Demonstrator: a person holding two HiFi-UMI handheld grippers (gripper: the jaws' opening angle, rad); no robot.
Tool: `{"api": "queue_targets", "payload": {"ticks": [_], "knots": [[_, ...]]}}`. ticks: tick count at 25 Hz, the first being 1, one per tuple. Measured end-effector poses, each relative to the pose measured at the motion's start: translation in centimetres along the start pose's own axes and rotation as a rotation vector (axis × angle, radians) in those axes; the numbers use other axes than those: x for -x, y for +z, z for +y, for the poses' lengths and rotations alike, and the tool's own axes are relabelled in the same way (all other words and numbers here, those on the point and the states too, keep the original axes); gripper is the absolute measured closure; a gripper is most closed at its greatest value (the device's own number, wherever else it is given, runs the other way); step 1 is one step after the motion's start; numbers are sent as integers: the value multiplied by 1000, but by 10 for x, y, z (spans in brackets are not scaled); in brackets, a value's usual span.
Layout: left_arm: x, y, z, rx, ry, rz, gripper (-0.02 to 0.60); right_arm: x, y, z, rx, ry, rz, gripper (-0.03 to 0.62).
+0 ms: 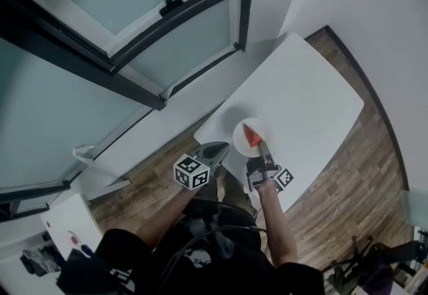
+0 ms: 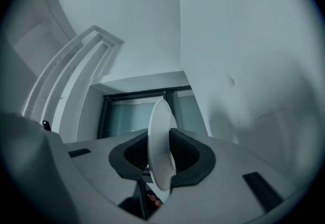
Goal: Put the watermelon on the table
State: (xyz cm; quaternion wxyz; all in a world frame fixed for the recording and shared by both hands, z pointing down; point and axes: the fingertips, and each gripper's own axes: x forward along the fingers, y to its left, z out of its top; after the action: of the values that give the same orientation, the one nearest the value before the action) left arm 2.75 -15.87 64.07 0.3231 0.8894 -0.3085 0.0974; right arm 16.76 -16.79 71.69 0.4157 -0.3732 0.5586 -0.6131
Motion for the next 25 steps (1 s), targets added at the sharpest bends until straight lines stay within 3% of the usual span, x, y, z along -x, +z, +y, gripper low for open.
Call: {"api": "queue_targets", "payload": {"ticks": [7, 12, 17, 19, 23, 25], "knots": [[-55, -1, 67, -31, 12, 81, 577, -72, 30, -74, -43, -114, -68, 501], [-67, 20, 99, 5, 27, 64, 577, -121, 38, -105, 74, -249, -10, 501], [-67, 41, 116, 52, 26, 29, 577, -164, 53, -117, 82, -232, -21, 502], [-65, 44, 123, 53, 28, 35, 577, -174, 62, -125, 155, -321, -4, 500], [-58, 48, 129, 61, 32, 30, 577, -169, 78, -141, 346, -621, 78, 499], [-55, 50, 126, 69, 26, 25, 577, -162, 79, -135, 439, -709, 119, 491]]}}
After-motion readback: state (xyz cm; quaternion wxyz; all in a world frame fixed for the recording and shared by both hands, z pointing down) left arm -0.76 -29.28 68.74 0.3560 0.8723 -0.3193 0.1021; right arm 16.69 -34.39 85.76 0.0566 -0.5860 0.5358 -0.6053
